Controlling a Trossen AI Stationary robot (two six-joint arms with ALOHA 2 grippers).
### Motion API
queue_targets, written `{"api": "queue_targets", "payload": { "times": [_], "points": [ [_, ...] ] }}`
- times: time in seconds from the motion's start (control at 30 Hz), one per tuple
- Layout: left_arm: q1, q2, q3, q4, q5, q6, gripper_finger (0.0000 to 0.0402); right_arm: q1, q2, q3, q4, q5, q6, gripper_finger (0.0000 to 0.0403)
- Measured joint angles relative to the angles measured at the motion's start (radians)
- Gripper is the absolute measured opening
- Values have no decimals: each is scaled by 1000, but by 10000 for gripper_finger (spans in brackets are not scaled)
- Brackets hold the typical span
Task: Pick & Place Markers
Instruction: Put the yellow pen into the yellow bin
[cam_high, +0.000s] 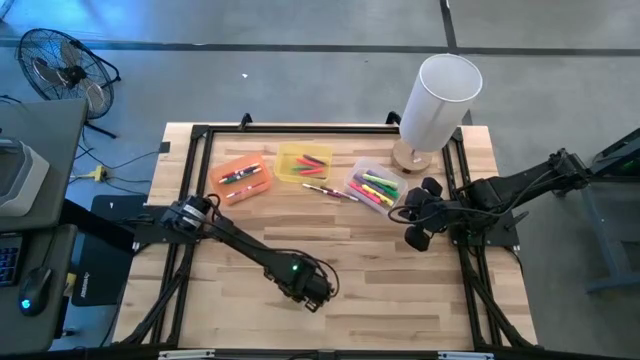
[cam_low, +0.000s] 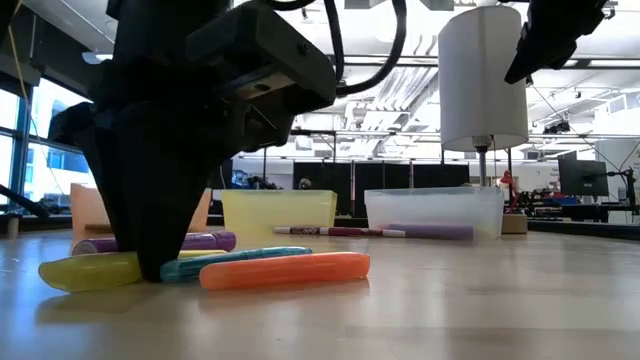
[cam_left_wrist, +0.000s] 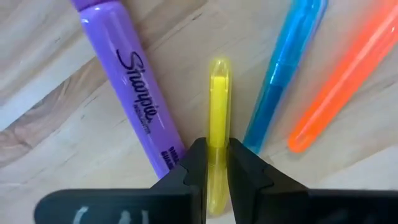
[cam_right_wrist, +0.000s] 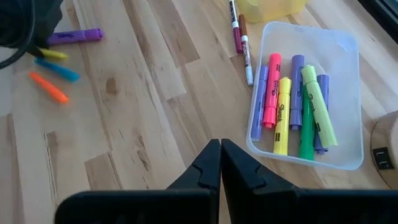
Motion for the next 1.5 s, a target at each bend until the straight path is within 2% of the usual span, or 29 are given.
{"api": "queue_targets", "payload": {
  "times": [0.2, 0.37, 0.5, 0.67, 0.8, 0.9, 1.0, 1.07, 1.17, 1.3, 1.37, 1.5],
  "points": [
    [6, -61, -3, -53, -164, -78, 30, 0, 0, 0, 0, -3, -23, 2],
    [14, -119, 52, -60, -257, -77, 30, 0, 0, 0, 0, 2, -26, 1],
    [56, -172, 119, -99, -380, 7, 30, 0, 0, 0, 0, 5, -26, 2],
    [174, -249, 153, -154, -421, 255, 30, 0, 3, 0, 1, 19, -17, 1],
    [326, -306, 155, -184, -418, 507, 30, 0, 12, 0, 4, 60, 42, 1],
    [459, -317, 159, -164, -378, 708, 30, -3, 26, 0, 12, 97, 88, 1],
    [595, -325, 155, -159, -293, 913, 30, -9, 47, 0, 30, 135, 135, 2],
    [686, -334, 155, -105, -195, 1059, 30, -19, 64, 0, 41, 143, 169, 1],
    [802, -330, 137, -96, -119, 1198, 30, -36, 94, 0, 50, 147, 231, 1],
    [891, -283, 100, -53, -96, 1326, 30, -55, 135, 0, 53, 157, 334, 2],
    [927, -263, 80, -90, -54, 1379, 31, -63, 156, 0, 54, 169, 380, 1],
    [950, -211, 72, -66, -39, 1488, 55, -79, 186, 0, 66, 188, 458, 2]
  ]
}}
